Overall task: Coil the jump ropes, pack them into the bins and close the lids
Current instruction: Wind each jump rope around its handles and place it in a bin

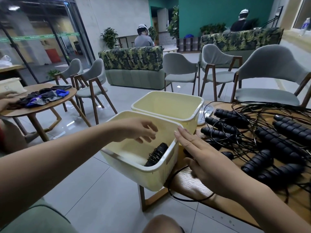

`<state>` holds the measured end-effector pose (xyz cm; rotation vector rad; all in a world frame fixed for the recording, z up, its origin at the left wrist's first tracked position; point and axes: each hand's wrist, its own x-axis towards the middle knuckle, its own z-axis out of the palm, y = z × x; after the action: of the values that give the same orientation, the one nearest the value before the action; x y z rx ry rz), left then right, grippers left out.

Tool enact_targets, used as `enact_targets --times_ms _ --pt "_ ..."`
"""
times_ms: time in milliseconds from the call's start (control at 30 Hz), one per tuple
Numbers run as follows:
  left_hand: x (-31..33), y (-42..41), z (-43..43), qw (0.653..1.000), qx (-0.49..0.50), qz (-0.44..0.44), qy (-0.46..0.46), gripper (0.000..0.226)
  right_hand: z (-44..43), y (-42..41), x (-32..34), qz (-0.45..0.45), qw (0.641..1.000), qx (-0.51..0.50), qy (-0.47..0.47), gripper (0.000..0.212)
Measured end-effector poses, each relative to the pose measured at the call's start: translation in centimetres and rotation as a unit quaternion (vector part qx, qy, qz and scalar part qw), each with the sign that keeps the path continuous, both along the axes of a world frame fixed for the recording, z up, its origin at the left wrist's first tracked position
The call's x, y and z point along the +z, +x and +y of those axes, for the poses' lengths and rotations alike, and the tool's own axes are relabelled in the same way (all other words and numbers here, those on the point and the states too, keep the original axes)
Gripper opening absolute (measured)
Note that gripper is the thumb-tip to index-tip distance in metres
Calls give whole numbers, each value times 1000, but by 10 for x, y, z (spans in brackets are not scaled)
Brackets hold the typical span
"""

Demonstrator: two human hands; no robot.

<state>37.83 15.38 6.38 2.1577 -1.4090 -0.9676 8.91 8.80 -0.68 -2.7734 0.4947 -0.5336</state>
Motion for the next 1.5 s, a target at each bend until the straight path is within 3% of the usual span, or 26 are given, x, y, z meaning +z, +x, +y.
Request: enact_targets --times_ms 267,533,833,1000,1133,1200,1300,1500 --pt "48 -74 -7 978 37 112 -174 15 -19 -48 29 -23 996 -61 52 78" --pt "33 -185 -49 954 -32 253 -155 17 -29 -142 48 -16 982 -183 36 57" --pt "-24 -323 -106 923 -78 361 -104 21 -53 -284 31 7 930 -364 58 47" --pt "-53 -384 -132 918 -97 371 -101 18 -61 -369 5 5 885 -463 50 39" --pt "-72 -410 -145 912 -113 378 -113 12 -68 -425 -10 -82 823 -562 21 29" --pt "-79 -416 -151 915 -120 368 -113 15 -78 -452 -13 -86 769 -633 2 36" --pt "-85 -421 -159 918 -104 364 -117 16 -92 -482 -21 -25 701 -713 22 56" --pt "-95 -435 -164 919 -98 363 -119 12 -107 -500 -49 17 661 -747 72 67"
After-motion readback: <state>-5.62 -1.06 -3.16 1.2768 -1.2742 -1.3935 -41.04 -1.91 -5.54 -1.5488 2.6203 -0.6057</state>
